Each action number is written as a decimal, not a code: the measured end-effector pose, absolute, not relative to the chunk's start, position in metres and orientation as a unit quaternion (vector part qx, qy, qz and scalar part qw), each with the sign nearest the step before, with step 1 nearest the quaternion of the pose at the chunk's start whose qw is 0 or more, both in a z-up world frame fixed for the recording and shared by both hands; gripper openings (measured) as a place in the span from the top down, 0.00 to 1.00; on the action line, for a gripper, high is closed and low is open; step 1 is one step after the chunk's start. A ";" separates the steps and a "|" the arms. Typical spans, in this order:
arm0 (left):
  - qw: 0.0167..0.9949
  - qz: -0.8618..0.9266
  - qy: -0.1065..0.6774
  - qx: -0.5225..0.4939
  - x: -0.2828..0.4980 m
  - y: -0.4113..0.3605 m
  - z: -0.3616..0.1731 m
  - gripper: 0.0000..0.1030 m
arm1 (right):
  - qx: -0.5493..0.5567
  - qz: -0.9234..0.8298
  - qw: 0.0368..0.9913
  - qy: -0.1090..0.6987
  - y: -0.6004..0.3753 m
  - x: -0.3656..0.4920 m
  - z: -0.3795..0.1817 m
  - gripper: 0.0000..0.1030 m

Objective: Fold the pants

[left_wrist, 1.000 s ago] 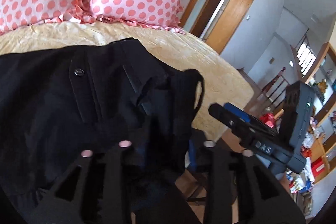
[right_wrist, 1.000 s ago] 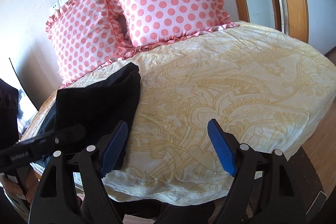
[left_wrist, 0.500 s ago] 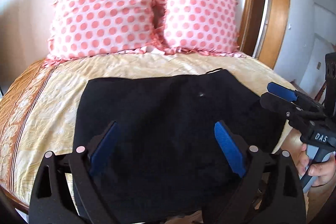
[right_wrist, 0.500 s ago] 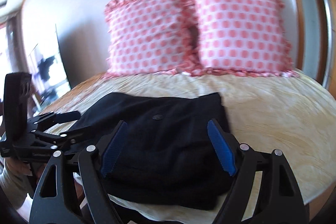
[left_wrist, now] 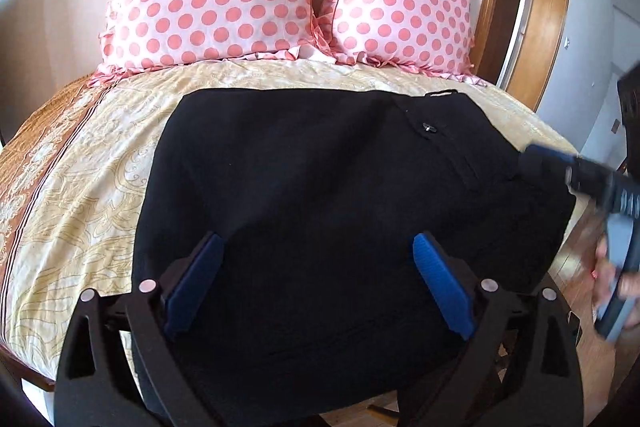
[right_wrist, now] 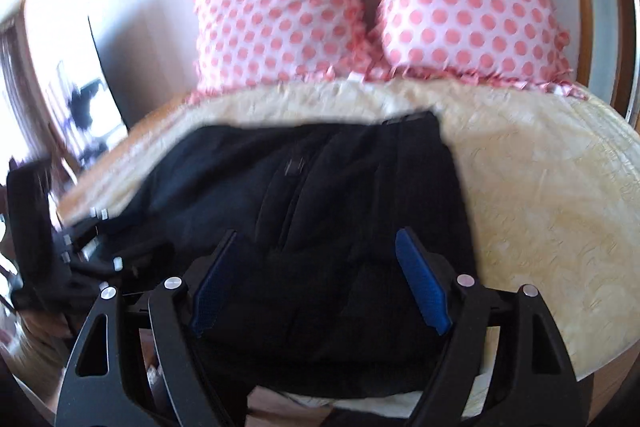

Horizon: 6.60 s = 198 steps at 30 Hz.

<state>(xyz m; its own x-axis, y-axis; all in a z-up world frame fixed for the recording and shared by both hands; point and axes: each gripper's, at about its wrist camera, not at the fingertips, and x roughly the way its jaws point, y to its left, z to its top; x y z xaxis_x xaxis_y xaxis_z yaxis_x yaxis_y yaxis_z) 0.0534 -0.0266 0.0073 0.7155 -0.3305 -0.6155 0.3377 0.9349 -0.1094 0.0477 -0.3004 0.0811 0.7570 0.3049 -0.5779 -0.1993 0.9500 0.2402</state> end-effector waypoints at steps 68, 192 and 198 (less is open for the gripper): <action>0.840 -0.212 0.483 -0.131 0.200 0.048 0.014 0.27 | 0.120 0.189 0.863 0.453 -0.338 0.162 0.033 0.44; 0.926 -0.058 0.373 0.032 0.102 0.001 -0.009 0.02 | 0.016 0.017 0.923 0.385 -0.222 0.094 0.018 0.01; 0.926 -0.058 0.372 0.032 0.102 0.001 -0.009 0.02 | 0.016 0.017 0.923 0.384 -0.222 0.094 0.018 0.01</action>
